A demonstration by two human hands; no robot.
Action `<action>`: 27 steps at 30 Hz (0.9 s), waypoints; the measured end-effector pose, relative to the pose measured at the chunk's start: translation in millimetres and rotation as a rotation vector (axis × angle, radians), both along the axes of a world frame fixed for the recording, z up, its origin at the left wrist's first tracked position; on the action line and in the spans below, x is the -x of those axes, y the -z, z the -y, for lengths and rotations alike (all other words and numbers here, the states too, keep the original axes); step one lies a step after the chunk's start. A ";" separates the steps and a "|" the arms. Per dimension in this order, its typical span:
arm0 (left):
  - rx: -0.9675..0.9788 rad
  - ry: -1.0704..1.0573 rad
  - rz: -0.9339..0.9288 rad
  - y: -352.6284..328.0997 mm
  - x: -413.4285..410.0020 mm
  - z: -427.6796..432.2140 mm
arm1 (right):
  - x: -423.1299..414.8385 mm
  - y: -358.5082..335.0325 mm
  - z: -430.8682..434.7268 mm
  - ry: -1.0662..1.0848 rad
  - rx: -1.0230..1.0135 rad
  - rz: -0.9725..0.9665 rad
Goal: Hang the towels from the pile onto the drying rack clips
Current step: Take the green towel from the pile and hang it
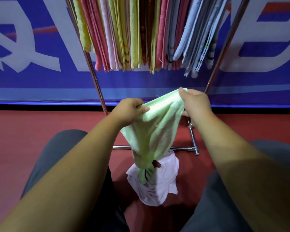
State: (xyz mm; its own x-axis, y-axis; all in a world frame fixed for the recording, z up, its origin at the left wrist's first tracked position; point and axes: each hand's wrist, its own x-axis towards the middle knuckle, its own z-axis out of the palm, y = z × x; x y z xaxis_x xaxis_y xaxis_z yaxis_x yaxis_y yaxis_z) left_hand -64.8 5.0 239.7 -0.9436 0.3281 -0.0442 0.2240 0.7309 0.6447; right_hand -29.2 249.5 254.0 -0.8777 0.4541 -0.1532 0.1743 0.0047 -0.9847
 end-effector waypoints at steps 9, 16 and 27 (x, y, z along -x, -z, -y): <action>0.122 -0.250 0.119 12.5 16.1 18.2 | 10.9 7.0 -33.6 0.337 0.068 0.013; -0.525 -0.403 0.488 3.8 12.7 6.8 | 20.2 13.9 -30.1 0.310 -0.060 0.092; -0.732 -0.417 0.723 11.2 9.6 -23.5 | 15.9 17.3 18.8 -0.055 -0.411 0.044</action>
